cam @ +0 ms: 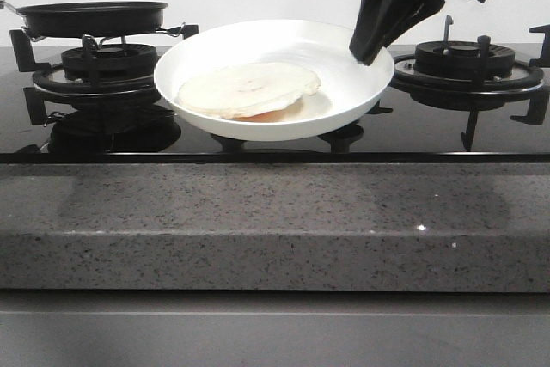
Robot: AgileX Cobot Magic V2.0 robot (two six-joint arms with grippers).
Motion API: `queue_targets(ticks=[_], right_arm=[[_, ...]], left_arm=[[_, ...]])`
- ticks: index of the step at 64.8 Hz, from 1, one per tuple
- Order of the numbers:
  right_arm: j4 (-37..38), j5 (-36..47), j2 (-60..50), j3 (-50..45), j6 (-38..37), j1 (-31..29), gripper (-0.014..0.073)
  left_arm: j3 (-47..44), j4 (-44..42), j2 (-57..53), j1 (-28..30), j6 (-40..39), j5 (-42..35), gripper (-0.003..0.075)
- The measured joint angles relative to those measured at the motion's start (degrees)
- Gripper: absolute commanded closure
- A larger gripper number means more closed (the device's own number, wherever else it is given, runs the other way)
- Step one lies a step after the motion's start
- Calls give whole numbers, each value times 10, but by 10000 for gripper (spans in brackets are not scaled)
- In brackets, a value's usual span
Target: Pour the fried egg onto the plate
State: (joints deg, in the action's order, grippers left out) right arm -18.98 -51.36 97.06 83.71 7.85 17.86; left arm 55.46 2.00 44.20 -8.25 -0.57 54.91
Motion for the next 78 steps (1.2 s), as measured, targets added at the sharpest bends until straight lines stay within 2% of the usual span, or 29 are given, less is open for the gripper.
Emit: queue_targets(ticks=[12,24,35,48,57,69,74,78], right_arm=[[0,-19,0,6,0,0,662],[1,-52,5,68,-4,0,660],[-1,-69,32,150,-51,-10,659],[-1,-86,114,239,-121,-32,659],[-1,-94,165,275,-171,-47,659],[2,-98,204,291,-200,-61,659],[4,-98,212,291,-203,-61,636],[5,-99,216,291,-204,-61,574]], left_arm=[[-65,-1,-80,0,0,0,229],[-79,-1,-113,0,0,0,229],[-79,-1,-115,0,0,0,229],[-79,-1,-115,0,-1,0,229],[-79,0,-115,0,-1,0,229],[-79,0,-115,0,-1,0,229],[-79,0,-115,0,-1,0,228],[-79,1,-115,0,-1,0,229]])
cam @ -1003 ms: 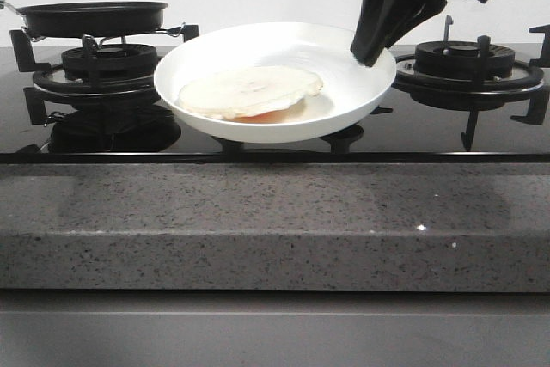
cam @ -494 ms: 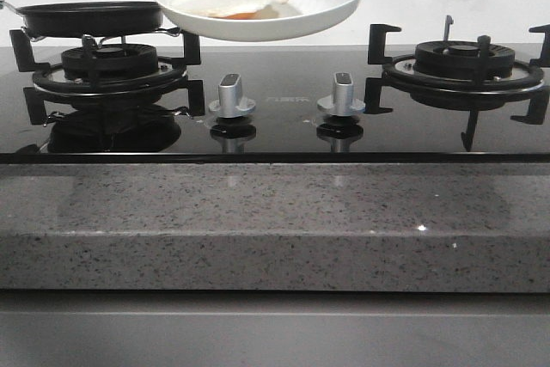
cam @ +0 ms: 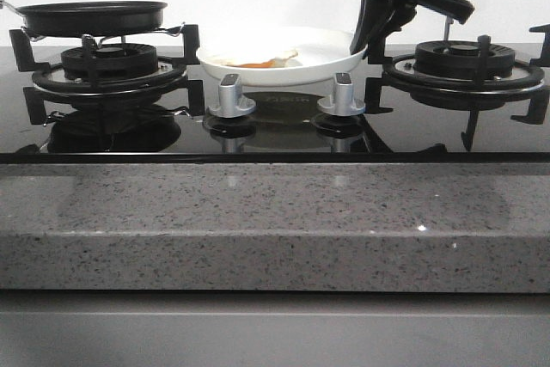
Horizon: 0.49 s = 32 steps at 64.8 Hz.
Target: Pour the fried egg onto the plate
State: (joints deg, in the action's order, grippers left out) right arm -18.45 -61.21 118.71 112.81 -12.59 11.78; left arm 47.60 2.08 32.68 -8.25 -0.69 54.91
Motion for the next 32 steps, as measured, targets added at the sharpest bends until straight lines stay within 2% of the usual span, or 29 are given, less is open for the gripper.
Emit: queue_targets(ticks=[9,15,32], right_arm=[[-1,-3,3,0,-2,0,372],[-1,-1,3,9,-3,0,272],[3,-21,-19,51,8,-1,265]], left_arm=[[0,2,0,0,0,0,228],[0,3,0,0,0,0,229],[0,6,0,0,0,0,229]])
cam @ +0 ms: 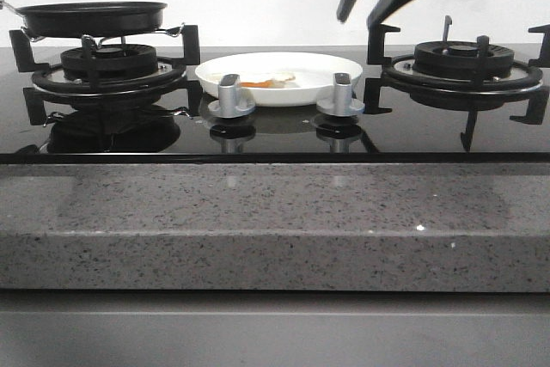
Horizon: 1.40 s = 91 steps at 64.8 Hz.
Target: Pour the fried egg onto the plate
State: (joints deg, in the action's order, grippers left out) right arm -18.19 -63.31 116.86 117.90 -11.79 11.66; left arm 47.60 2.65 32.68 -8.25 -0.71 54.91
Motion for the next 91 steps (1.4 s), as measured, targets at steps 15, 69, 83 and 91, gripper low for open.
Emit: queue_targets(ticks=[15,69,83,91], right_arm=[[44,-23,-126,-52,46,0,265],[119,120,-958,-735,143,0,265],[122,96,-998,-765,139,0,265],[122,95,-998,-767,138,0,298]], left_arm=[[0,0,0,0,0,0,229],[-2,-13,0,0,-1,-14,229],[-2,-13,0,0,-1,-18,249],[-2,-13,0,0,-1,-20,392]])
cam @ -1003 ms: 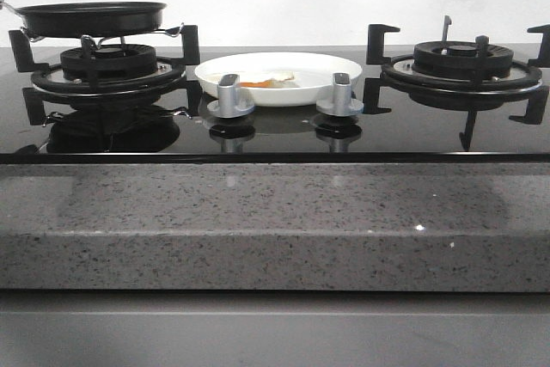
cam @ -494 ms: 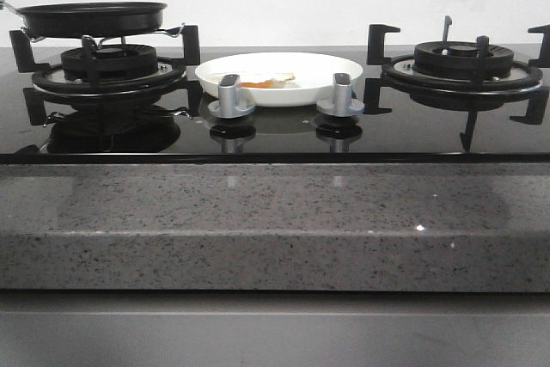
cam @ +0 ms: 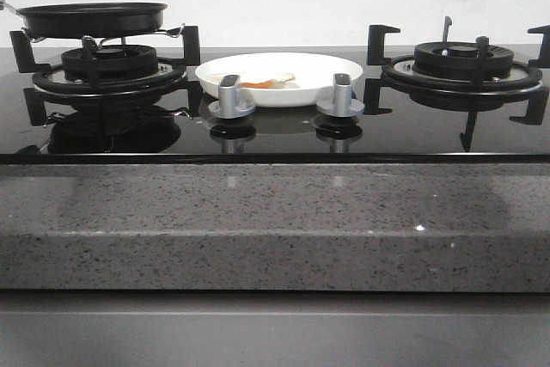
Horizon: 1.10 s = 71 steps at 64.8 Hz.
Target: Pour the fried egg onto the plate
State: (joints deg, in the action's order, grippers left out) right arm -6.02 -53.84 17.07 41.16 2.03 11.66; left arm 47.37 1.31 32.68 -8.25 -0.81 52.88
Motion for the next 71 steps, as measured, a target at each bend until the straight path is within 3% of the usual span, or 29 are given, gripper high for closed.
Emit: queue_targets(ticks=[6,17,20,58,71], right_arm=[[1,0,0,0,0,0,412],[1,0,-1,0,0,0,632],[1,0,-1,0,0,0,667],[1,-9,-1,0,0,0,662],[1,-9,-1,0,0,0,662]], left_arm=[[0,1,0,0,0,0,539],[0,1,0,0,0,-1,738],[0,1,0,0,0,-3,739],[-3,3,0,0,0,-10,739],[-69,-5,-62,11,0,-80,739]])
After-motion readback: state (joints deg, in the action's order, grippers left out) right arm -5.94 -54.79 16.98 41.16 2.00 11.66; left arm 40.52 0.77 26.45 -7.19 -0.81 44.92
